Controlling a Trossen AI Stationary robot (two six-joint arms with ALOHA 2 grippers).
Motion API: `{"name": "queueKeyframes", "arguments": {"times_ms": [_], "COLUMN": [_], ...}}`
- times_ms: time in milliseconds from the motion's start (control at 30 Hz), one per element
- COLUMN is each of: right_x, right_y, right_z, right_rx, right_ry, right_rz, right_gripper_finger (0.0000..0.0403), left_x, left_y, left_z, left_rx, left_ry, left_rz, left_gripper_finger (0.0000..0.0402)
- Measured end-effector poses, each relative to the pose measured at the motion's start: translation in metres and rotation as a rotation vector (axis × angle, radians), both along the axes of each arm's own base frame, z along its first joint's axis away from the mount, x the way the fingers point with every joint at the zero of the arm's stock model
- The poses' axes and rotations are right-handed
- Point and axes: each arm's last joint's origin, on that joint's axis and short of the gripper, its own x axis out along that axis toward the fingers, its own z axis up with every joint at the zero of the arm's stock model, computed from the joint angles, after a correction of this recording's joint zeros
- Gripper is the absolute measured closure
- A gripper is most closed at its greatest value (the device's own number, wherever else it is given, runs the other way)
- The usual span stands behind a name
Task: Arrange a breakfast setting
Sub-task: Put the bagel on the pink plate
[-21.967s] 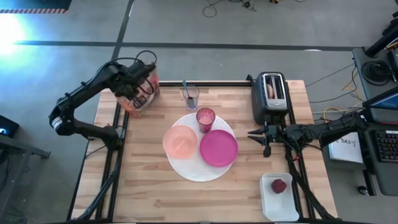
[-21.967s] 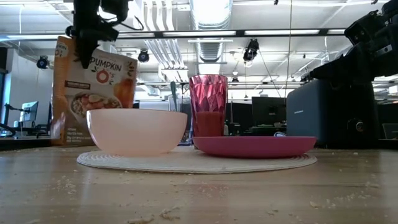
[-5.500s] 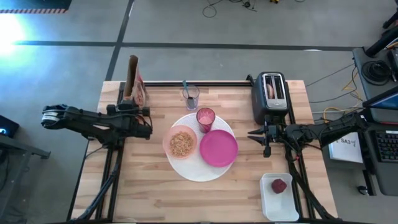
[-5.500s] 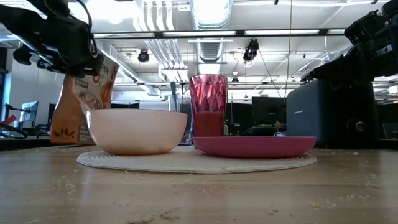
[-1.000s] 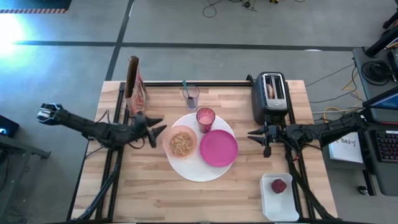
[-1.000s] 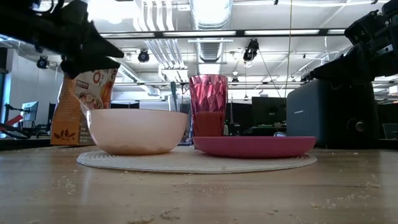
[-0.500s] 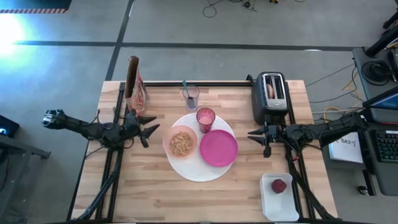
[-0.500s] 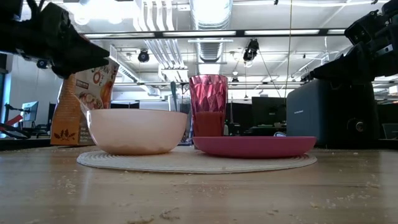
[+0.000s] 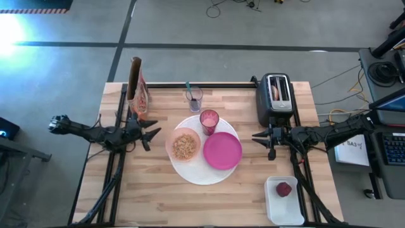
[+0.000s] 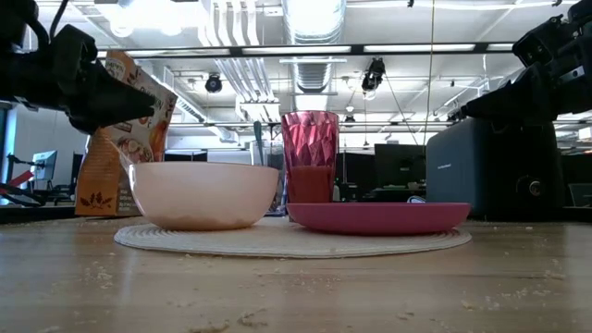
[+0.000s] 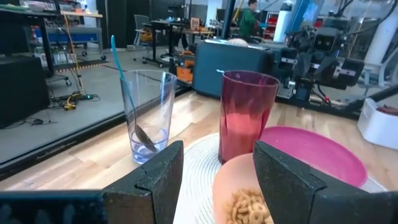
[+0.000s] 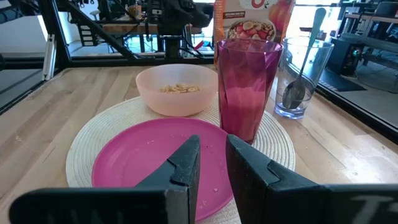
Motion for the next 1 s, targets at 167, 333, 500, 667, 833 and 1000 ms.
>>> {"name": "queueKeyframes", "arguments": {"times_ms": [167, 333, 500, 667, 833, 1000], "right_x": [0.0000, 0.0000, 0.0000, 0.0000, 0.0000, 0.0000], "right_y": [0.0000, 0.0000, 0.0000, 0.0000, 0.0000, 0.0000], "right_z": [0.0000, -0.0001, -0.0001, -0.0001, 0.0000, -0.0001], "right_rx": [0.000, 0.000, 0.000, 0.000, 0.000, 0.000], "right_ry": [0.000, 0.001, 0.001, 0.001, 0.000, 0.001], "right_rz": [0.000, 0.000, 0.000, 0.000, 0.000, 0.000], "right_gripper_finger": [0.0335, 0.0335, 0.0335, 0.0335, 0.0335, 0.0335], "left_x": [-0.0029, -0.0057, -0.0063, -0.0062, -0.0057, -0.0051], "left_y": [0.0008, 0.0015, 0.0017, 0.0017, 0.0015, 0.0014], "left_z": [0.0037, 0.0070, 0.0080, 0.0078, 0.0075, 0.0070], "left_rx": [-0.012, -0.024, -0.028, -0.028, -0.026, -0.024], "left_ry": [-0.046, -0.089, -0.102, -0.102, -0.095, -0.087], "left_rz": [0.001, 0.000, 0.000, 0.000, 0.000, 0.000], "left_gripper_finger": [0.0223, 0.0223, 0.0223, 0.0223, 0.0223, 0.0223]}}
